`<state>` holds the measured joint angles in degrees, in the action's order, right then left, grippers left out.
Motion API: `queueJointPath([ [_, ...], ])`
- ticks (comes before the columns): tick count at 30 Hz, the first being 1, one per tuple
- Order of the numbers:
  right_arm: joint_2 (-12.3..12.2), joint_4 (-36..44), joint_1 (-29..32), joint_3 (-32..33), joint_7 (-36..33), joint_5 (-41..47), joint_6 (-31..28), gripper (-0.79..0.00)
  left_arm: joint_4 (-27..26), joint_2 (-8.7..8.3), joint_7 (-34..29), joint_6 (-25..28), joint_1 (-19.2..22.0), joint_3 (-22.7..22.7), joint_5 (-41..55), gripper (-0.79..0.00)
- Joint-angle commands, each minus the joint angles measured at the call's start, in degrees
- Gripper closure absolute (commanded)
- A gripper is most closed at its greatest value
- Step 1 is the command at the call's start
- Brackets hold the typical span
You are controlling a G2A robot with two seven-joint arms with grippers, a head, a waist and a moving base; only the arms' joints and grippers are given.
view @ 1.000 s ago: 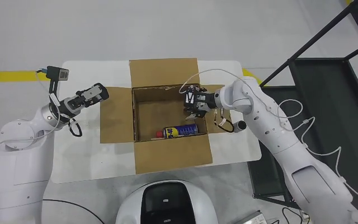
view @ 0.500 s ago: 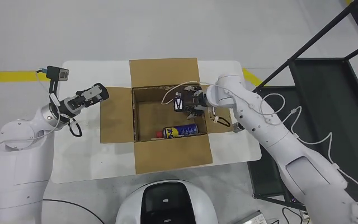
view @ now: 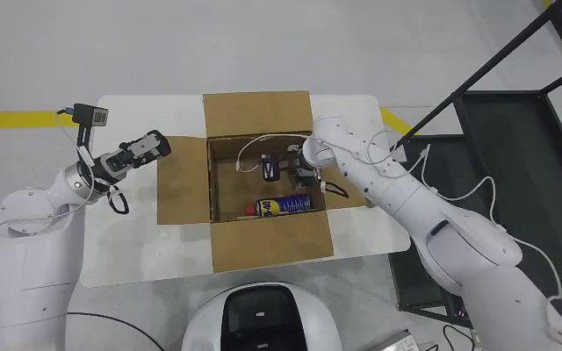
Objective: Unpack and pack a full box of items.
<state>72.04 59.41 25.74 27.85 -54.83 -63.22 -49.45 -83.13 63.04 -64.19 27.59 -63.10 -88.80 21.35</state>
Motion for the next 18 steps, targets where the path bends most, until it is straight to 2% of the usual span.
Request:
queueJointPath([
  [1, 0.7, -1.2, -0.7, -1.1, -0.2, -0.1, 0.2, -0.785, 0.0, 0.00, 0.0, 0.0, 0.0, 0.0, 0.0, -0.785],
  [3, 1.5, -2.5, -1.2, -2.2, -0.3, -0.4, 0.3, -0.785, 0.0, 0.00, 0.0, 0.0, 0.0, 0.0, 0.0, -0.785],
  [5, 2.4, -3.8, -1.7, -3.5, -0.5, -0.8, 0.5, -0.751, 0.0, 0.00, 0.0, 0.0, 0.0, 0.0, 0.0, -0.785],
  [12, 5.6, -9.4, -2.6, -6.3, -0.3, -1.4, 2.5, -0.585, 0.0, 0.00, 0.0, 0.0, 0.0, 0.0, 0.0, -0.785],
  [18, 8.3, -14.0, -3.2, -8.0, 1.2, -2.1, 3.5, -0.653, 0.0, 0.00, 0.0, 0.0, 0.0, 0.0, 0.0, -0.785],
])
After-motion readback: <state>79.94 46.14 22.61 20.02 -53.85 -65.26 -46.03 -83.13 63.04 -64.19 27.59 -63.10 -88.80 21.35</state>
